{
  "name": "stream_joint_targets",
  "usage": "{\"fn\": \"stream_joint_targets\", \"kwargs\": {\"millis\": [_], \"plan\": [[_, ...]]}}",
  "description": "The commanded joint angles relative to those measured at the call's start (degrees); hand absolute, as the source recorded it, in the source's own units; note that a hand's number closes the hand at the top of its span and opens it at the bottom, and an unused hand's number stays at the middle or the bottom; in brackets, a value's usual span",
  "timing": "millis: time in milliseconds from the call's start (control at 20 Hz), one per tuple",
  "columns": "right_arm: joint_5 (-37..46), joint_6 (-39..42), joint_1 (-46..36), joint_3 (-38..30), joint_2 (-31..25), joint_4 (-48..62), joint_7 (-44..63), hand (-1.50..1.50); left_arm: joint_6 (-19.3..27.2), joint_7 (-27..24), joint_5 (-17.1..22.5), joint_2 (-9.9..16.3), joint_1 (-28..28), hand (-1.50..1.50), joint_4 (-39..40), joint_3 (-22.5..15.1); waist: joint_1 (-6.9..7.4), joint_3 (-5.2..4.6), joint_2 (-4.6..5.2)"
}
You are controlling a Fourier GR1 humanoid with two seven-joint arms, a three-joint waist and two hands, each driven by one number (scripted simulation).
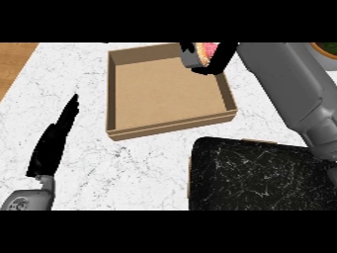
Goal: Pick the cupcake from the tray and place it in the cardboard box
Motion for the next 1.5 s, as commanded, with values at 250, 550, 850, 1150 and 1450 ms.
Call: {"fn": "stream_joint_targets", "kwargs": {"millis": [250,550,850,1150,1450], "plan": [[6.03,-2.08,-4.05,5.42,9.67,11.60,-4.10,1.50,0.67,1.11,-0.46,-0.30,1.11,0.00,-0.81,0.26,-1.06,-0.02,-0.01],[6.47,-5.37,-5.76,4.79,15.00,18.56,1.23,-1.50,1.28,1.00,-1.00,-0.31,1.02,0.00,-1.74,0.47,-0.91,-0.05,0.00],[4.31,-5.49,-2.80,5.01,15.14,18.72,-0.54,-1.50,0.67,-1.22,-1.53,-1.09,1.42,0.00,0.55,-0.86,0.03,-0.05,0.06],[-6.08,-3.26,-2.42,-4.39,15.17,20.40,1.84,-1.50,-1.27,-0.43,-0.14,0.52,0.82,0.00,-1.15,0.09,0.96,0.02,0.25],[-14.86,3.60,-7.48,-13.79,14.27,23.91,7.24,-1.50,-0.06,0.40,-0.49,-0.36,-0.97,0.00,-0.30,0.43,0.03,0.00,0.75]]}}
